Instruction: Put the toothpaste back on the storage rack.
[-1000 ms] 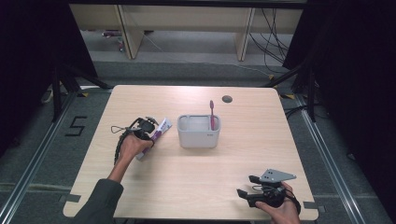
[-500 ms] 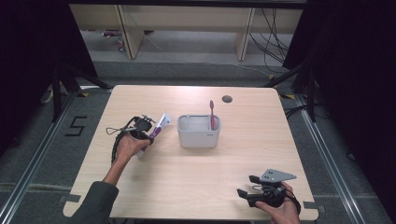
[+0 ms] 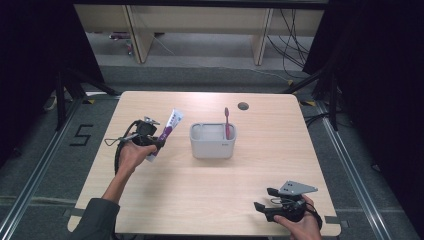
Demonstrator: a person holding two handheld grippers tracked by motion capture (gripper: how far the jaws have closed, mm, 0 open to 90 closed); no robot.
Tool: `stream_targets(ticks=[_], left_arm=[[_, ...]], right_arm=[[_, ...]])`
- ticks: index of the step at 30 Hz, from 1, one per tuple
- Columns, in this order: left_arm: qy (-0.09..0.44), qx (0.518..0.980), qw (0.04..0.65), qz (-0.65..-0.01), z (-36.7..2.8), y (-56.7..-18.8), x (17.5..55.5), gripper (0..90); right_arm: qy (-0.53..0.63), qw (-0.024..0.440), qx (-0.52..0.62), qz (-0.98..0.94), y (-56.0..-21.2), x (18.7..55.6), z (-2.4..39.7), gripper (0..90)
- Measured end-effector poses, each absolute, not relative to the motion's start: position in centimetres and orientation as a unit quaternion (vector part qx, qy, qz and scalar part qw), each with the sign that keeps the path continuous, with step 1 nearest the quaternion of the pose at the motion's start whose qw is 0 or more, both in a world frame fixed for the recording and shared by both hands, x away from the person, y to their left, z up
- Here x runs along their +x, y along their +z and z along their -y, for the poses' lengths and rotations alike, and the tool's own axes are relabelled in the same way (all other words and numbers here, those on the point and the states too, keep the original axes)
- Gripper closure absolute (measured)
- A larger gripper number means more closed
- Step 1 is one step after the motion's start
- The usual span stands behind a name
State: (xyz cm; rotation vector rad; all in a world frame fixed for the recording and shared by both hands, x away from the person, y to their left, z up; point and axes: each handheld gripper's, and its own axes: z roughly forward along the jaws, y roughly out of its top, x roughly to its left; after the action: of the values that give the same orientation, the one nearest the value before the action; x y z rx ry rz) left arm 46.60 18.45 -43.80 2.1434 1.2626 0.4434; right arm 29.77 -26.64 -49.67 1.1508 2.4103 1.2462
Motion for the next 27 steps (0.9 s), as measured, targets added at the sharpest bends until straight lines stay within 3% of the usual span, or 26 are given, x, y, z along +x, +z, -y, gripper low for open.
stream_targets(ticks=[12,27], left_arm=[[0.186,0.773,0.385,-0.468,-18.9,-41.6,45.6,71.5],[0.195,0.753,0.449,-0.439,-16.5,-39.3,44.9,71.5]], right_arm=[[0.420,0.098,0.389,-0.814,-49.7,29.8,26.6,25.8],[0.419,0.108,0.381,-0.817,-49.7,29.9,26.8,25.8]])
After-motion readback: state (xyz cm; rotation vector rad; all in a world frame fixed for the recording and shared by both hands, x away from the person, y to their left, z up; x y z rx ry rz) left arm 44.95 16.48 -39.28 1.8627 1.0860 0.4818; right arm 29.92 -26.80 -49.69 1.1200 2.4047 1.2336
